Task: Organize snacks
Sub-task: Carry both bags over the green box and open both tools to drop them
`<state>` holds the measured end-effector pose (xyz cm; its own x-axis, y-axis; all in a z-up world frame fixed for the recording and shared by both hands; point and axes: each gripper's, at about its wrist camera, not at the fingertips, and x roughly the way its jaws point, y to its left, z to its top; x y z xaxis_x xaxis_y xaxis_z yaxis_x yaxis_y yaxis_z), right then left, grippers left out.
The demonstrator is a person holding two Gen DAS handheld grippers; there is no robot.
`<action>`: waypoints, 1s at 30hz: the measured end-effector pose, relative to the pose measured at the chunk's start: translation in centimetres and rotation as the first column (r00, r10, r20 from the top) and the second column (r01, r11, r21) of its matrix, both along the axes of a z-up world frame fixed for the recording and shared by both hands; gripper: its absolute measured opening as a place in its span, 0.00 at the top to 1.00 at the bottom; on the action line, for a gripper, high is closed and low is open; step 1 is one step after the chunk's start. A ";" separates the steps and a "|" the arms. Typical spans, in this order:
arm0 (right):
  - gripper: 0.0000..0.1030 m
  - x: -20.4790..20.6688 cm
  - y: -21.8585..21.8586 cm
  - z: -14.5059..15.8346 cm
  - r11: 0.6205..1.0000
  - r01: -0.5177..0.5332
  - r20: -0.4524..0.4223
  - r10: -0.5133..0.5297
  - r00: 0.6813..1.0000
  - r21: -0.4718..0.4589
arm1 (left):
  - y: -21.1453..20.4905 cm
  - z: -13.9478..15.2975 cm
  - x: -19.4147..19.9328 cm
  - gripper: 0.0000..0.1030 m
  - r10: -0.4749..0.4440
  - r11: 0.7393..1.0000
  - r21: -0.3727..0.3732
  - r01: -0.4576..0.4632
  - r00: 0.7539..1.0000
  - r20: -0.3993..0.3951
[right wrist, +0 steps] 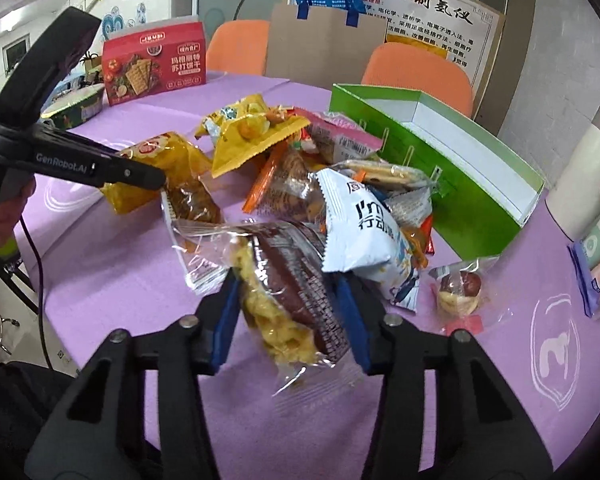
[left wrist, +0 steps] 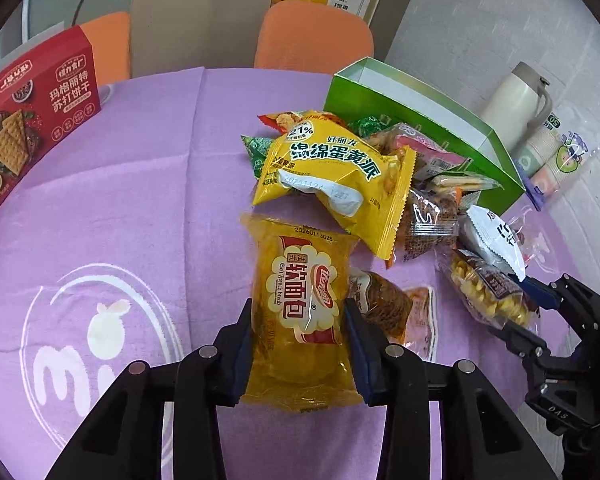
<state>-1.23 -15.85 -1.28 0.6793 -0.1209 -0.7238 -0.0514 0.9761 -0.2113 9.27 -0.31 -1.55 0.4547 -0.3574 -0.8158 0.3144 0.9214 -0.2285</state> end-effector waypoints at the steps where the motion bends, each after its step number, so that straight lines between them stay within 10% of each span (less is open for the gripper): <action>1: 0.61 -0.1 0.0 0.5 1.000 -0.002 0.011 0.002 1.000 0.011 | 0.0 0.4 -0.1 0.61 0.003 1.000 -0.007 -0.003 1.000 0.008; 19: 0.72 -1.2 -0.9 6.9 0.970 -0.050 0.094 0.028 0.995 0.238 | -1.4 8.0 -2.6 0.61 -0.059 0.996 -0.059 0.071 0.980 0.189; 30: 0.72 0.0 -4.8 13.5 0.988 0.041 0.259 -0.079 0.963 0.149 | -8.0 11.8 1.9 0.61 -0.116 0.982 -0.115 0.148 0.962 0.246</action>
<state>-1.26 -20.68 12.23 0.8427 -0.0771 -0.5328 0.0474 0.9965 -0.0692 11.16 -8.31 10.25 0.5710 -0.5240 -0.6319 0.4909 0.8350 -0.2488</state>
